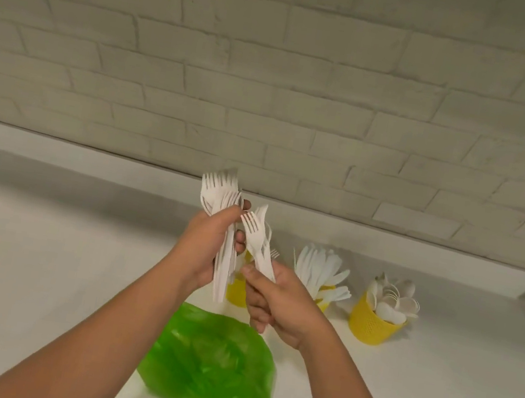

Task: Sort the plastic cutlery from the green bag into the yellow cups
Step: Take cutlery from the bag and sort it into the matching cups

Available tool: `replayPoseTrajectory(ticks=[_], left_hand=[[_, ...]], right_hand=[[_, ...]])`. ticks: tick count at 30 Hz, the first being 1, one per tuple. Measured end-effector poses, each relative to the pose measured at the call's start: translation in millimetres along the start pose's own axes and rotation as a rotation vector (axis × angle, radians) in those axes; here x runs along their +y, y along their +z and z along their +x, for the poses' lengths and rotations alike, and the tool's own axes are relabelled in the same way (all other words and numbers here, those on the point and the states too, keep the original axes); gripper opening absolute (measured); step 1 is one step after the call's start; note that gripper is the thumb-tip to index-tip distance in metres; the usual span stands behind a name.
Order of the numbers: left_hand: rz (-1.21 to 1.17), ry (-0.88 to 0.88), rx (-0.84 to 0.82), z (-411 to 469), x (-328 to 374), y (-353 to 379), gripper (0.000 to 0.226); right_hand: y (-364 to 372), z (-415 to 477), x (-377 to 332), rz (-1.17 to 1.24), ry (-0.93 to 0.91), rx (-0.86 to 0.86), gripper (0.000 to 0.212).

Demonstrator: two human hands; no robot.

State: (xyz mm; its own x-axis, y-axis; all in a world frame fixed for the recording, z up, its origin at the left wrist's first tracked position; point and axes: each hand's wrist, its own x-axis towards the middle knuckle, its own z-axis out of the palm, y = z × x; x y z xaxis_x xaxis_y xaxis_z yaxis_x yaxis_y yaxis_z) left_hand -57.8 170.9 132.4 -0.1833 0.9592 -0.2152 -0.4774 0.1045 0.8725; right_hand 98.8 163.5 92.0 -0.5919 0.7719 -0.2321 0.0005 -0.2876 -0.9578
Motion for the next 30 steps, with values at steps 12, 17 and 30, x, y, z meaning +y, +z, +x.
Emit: replayPoseTrajectory(ticks=[12,17,30], left_hand=[[0.436,0.154,-0.022,28,12,16,0.015],[0.274,0.296,0.121,28,9,8,0.012],[-0.297,-0.263,-0.110,17,-42,-5,0.013]], right_hand=[[-10,41,-23,-0.189,-0.043,0.030,0.005],[-9,56,-28,-0.067,-0.174,0.334,0.016],[17,76,-24,0.444,-0.246,0.606,0.054]])
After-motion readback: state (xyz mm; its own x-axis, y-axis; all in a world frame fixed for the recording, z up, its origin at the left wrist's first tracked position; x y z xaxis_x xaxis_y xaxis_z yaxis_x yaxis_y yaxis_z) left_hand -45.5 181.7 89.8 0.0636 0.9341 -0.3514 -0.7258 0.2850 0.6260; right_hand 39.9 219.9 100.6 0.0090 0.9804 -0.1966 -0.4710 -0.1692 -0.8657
